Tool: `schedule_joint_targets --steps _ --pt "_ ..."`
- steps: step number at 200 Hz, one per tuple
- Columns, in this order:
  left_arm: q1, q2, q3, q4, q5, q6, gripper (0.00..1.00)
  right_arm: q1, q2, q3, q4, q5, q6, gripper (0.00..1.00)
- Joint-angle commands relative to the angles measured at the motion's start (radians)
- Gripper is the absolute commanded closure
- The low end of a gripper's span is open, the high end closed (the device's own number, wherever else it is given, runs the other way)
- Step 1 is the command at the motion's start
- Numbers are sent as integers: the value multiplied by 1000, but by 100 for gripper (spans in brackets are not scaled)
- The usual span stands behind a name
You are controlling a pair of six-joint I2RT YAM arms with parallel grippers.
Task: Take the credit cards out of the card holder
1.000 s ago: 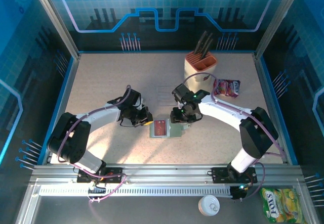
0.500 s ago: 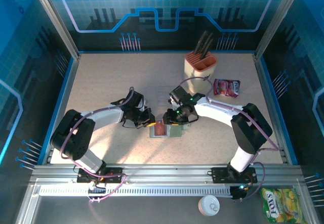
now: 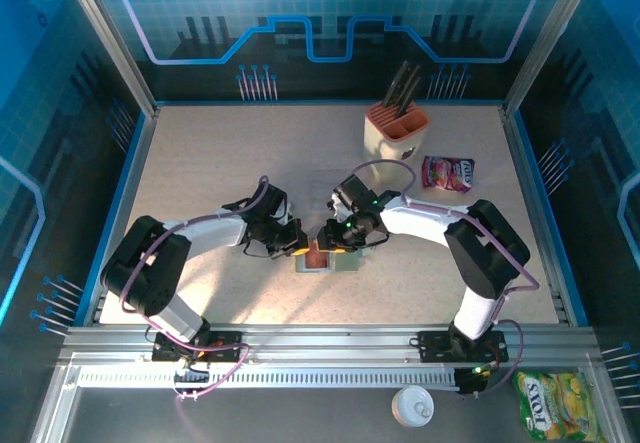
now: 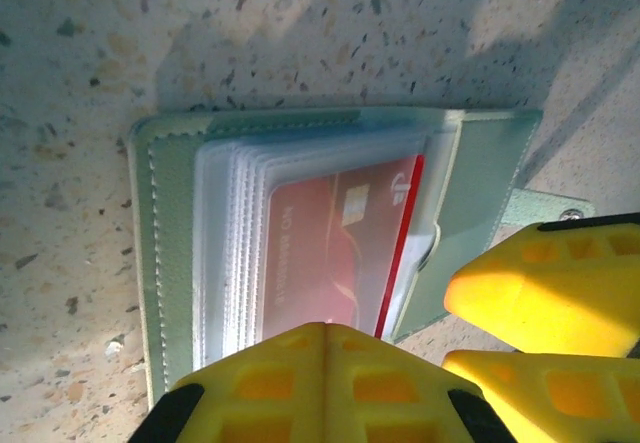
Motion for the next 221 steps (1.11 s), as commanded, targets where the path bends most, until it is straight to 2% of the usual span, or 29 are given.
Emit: schedule_joint_targets --steps 1,113,176,221 --pt "-6 18 -17 -34 -16 16 98 7 17 -24 48 -42 18 64" --pt "-5 37 -33 -45 -52 27 98 -1 53 -27 66 -47 16 66" --pt "-6 31 -34 -46 -54 28 98 -7 75 -29 85 -55 22 72" --pt "-6 26 -29 -55 -59 30 98 -11 74 -32 31 -5 10 72"
